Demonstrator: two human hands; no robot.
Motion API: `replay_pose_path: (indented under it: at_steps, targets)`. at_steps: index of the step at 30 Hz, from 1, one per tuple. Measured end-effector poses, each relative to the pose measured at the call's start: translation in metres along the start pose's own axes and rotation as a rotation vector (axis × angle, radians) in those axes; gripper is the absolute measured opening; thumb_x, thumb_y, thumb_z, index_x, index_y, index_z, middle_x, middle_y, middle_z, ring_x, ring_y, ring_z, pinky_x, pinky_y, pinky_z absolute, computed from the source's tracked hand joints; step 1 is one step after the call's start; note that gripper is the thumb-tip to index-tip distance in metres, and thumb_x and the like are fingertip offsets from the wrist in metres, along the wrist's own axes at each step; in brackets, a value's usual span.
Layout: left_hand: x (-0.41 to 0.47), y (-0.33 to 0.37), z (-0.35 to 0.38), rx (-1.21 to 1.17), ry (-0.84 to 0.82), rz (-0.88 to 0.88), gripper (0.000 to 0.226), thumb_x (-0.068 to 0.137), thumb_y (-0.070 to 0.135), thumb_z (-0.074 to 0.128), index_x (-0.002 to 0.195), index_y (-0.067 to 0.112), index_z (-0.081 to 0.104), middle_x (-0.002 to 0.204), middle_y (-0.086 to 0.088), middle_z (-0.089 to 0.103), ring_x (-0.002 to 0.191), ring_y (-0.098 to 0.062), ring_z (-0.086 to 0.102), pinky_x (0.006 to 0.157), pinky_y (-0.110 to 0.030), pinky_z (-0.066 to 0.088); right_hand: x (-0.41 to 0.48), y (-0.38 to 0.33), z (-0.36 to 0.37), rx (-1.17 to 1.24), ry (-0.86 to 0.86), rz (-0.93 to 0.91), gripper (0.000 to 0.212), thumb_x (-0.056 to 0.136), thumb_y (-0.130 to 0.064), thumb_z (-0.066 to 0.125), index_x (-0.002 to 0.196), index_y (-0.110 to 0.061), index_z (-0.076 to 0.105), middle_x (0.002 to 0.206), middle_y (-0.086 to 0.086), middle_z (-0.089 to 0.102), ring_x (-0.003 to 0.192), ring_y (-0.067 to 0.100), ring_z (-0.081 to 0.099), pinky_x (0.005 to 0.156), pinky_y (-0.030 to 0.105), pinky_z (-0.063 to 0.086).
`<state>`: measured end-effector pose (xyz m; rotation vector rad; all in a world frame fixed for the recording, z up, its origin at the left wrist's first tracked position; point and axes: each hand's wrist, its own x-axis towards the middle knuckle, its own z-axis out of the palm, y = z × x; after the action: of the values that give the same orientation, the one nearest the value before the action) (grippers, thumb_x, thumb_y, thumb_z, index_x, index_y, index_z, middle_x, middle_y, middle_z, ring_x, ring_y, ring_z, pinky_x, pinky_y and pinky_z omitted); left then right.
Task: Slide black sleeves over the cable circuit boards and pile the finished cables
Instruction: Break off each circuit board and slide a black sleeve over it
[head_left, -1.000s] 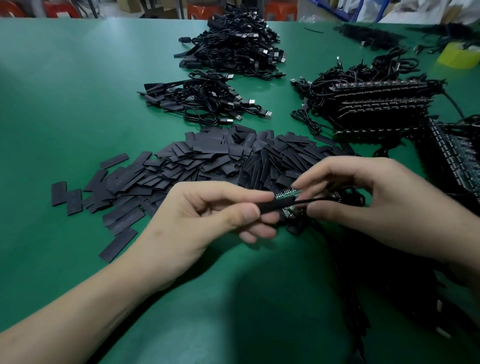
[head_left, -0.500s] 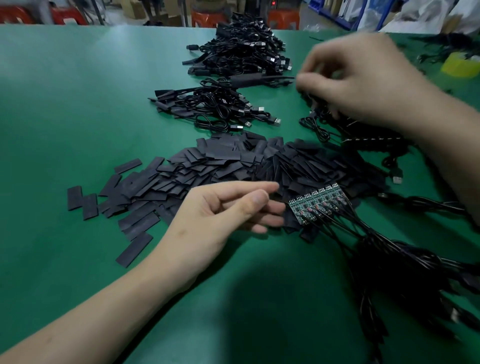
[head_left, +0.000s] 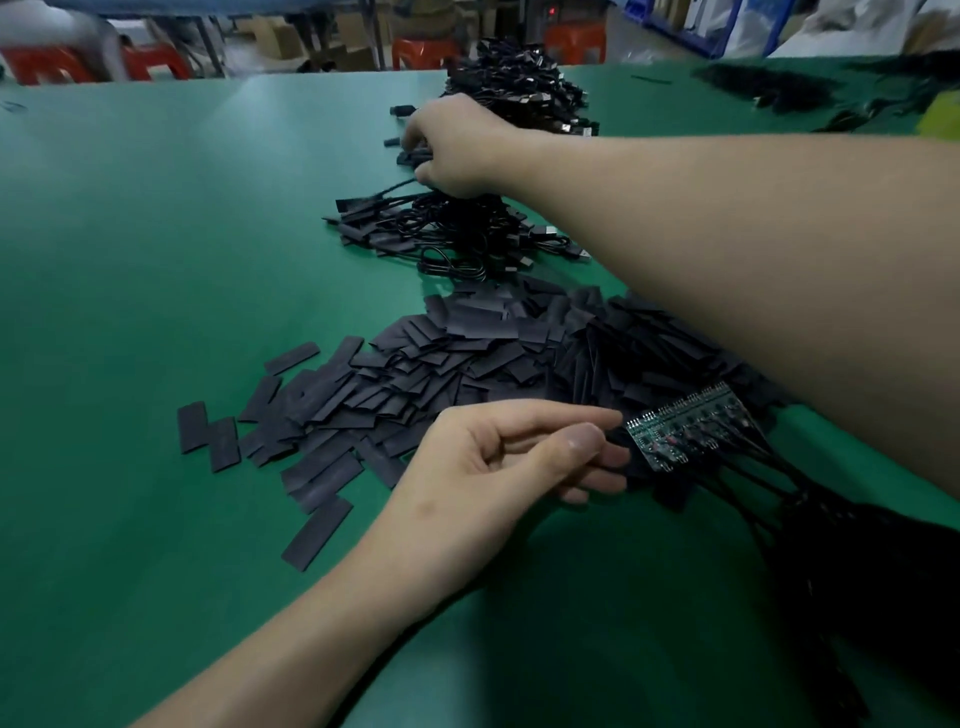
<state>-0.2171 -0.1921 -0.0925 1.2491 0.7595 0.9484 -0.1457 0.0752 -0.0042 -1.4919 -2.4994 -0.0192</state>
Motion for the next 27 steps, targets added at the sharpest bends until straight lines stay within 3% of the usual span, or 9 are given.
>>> replay_pose_path:
  at_steps: [3,6,10,14,16,19,23,27]
  targets:
    - [0.0,-0.001,0.0,0.005,0.002,0.01,0.023,0.094,0.021,0.061,0.11,0.016,0.076,0.1,-0.01,0.079,0.091,-0.024,0.076,0.082,-0.03,0.059,-0.027,0.0,-0.009,0.086,0.072,-0.027,0.038,0.103,-0.018,0.056,0.14,-0.014,0.058,0.142,0.007,0.057,0.129,0.02,0.054,0.1,0.024,0.04]
    - [0.001,-0.001,0.0,0.024,0.003,0.021,0.022,0.095,0.022,0.062,0.11,0.014,0.075,0.099,-0.01,0.079,0.09,-0.024,0.077,0.081,-0.03,0.06,-0.078,0.006,-0.029,0.162,0.11,-0.042,0.026,0.102,-0.025,0.059,0.126,-0.019,0.068,0.12,-0.001,0.062,0.107,0.012,0.058,0.092,0.021,0.044]
    - [0.001,-0.002,0.003,0.076,0.013,0.046,0.025,0.089,0.025,0.063,0.107,0.012,0.075,0.095,-0.01,0.079,0.083,-0.02,0.076,0.075,-0.025,0.059,-0.174,0.027,-0.054,0.186,-0.044,-0.099,0.011,0.094,-0.031,0.069,0.103,-0.028,0.075,0.096,-0.02,0.066,0.088,-0.007,0.061,0.075,0.005,0.045]
    - [0.0,-0.003,0.009,0.289,0.057,0.078,0.019,0.089,0.024,0.066,0.103,0.018,0.077,0.09,-0.003,0.079,0.075,-0.011,0.073,0.07,-0.015,0.053,-0.256,0.049,-0.057,0.141,-0.345,-0.075,0.038,0.077,-0.061,0.065,0.105,-0.038,0.075,0.101,-0.022,0.066,0.096,-0.006,0.061,0.089,0.018,0.048]
    - [-0.002,-0.003,0.012,0.439,0.104,0.101,0.013,0.093,0.02,0.069,0.102,0.023,0.077,0.088,0.003,0.078,0.074,-0.008,0.071,0.073,-0.016,0.053,-0.28,0.056,-0.047,0.164,-0.396,-0.044,0.053,0.073,-0.071,0.058,0.113,-0.04,0.072,0.111,-0.02,0.06,0.107,-0.003,0.056,0.098,0.024,0.046]
    - [-0.002,0.0,0.018,0.726,0.178,0.158,0.012,0.092,0.026,0.071,0.101,0.029,0.078,0.088,0.015,0.075,0.081,-0.002,0.068,0.074,-0.014,0.05,-0.296,0.059,-0.035,0.154,-0.292,-0.031,0.052,0.076,-0.068,0.059,0.118,-0.039,0.069,0.114,-0.016,0.054,0.115,0.003,0.046,0.103,0.027,0.04]
    - [0.006,0.006,0.023,0.96,0.169,0.205,0.017,0.093,0.031,0.07,0.107,0.026,0.077,0.09,0.015,0.07,0.085,0.0,0.062,0.072,-0.006,0.039,-0.295,0.059,-0.032,0.133,-0.197,-0.047,0.034,0.077,-0.062,0.059,0.1,-0.038,0.064,0.106,-0.016,0.054,0.108,0.009,0.047,0.097,0.033,0.041]
    - [0.02,0.006,0.034,0.877,0.178,0.135,0.013,0.092,0.038,0.07,0.103,0.032,0.075,0.086,0.01,0.072,0.08,-0.008,0.066,0.075,-0.02,0.05,-0.297,0.057,-0.037,0.337,-0.096,-0.002,0.016,0.08,-0.043,0.074,0.085,-0.035,0.061,0.082,-0.022,0.063,0.075,-0.008,0.057,0.066,0.011,0.038]
